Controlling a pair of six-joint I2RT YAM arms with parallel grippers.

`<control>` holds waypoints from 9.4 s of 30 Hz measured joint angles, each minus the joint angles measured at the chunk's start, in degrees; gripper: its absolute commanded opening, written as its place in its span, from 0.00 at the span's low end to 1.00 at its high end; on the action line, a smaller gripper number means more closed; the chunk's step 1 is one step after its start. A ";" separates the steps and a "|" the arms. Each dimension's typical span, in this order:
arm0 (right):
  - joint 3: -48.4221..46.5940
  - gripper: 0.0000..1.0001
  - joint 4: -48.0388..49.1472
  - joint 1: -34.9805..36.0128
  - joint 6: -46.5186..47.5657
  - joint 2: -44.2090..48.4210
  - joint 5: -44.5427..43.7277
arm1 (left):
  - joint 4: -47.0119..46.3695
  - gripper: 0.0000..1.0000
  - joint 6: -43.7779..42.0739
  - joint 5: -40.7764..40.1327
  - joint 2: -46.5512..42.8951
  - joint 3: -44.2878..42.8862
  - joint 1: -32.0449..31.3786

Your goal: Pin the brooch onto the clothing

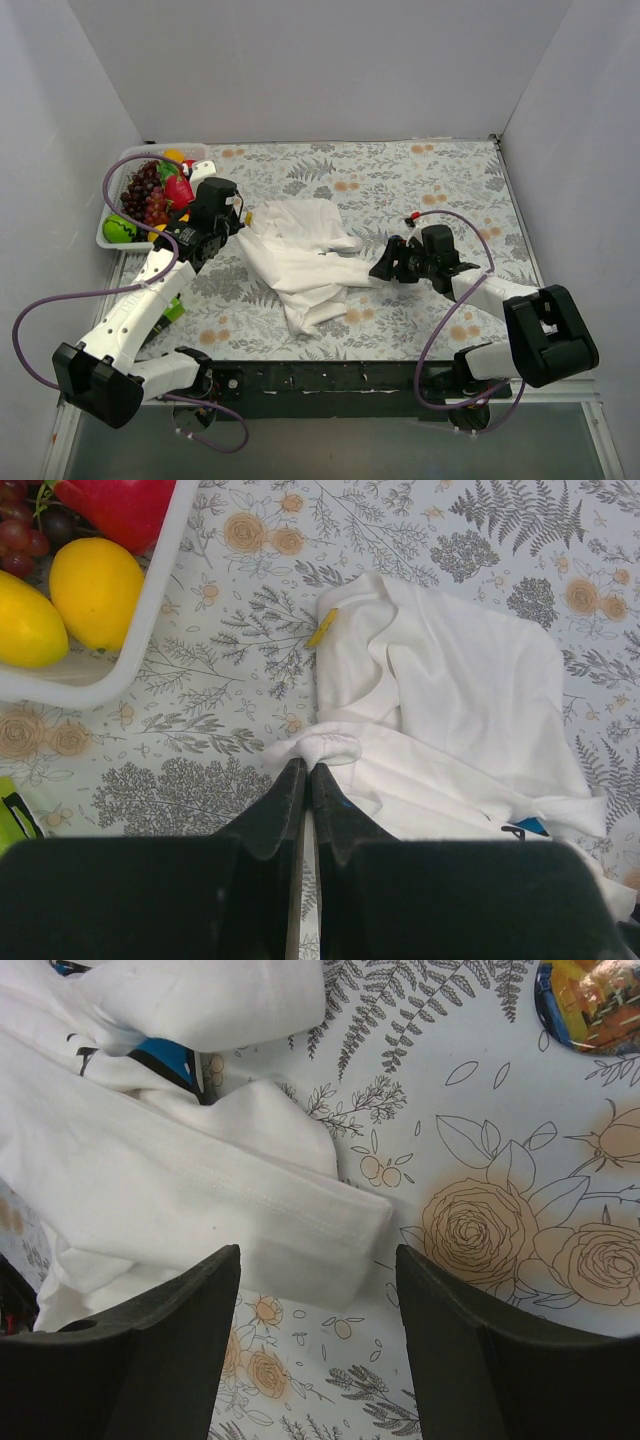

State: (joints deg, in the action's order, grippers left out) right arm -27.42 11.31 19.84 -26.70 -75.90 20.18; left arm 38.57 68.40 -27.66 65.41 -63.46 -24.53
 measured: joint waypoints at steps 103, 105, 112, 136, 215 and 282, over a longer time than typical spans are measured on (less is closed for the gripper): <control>-90.62 0.01 -28.72 -0.70 14.60 13.66 -10.78 | -15.13 0.00 -14.60 15.04 -0.31 -58.03 0.04; -90.55 0.01 -28.65 -0.70 14.69 13.68 -10.80 | -15.04 0.00 -14.62 15.13 -0.11 -58.01 0.04; -88.43 0.01 -27.76 -0.70 15.56 13.11 -11.04 | -15.04 0.00 -15.19 15.02 2.14 -57.77 0.04; -97.24 0.01 -29.09 -0.70 17.92 -0.48 -13.40 | -14.84 0.00 -17.18 10.88 12.66 -56.19 0.04; -86.75 0.17 -26.36 -12.63 17.97 -50.93 6.78 | -30.08 0.15 -3.08 14.80 40.33 -28.30 18.82; -22.88 0.49 -12.02 -14.88 9.29 -21.79 -0.55 | -28.57 0.46 10.27 51.87 64.78 -31.02 -16.65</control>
State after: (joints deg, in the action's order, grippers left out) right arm -50.30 -0.71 4.95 -17.41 -97.69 19.64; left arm 10.00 78.67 24.21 130.19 -94.48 -41.19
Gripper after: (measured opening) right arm 0.489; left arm 0.466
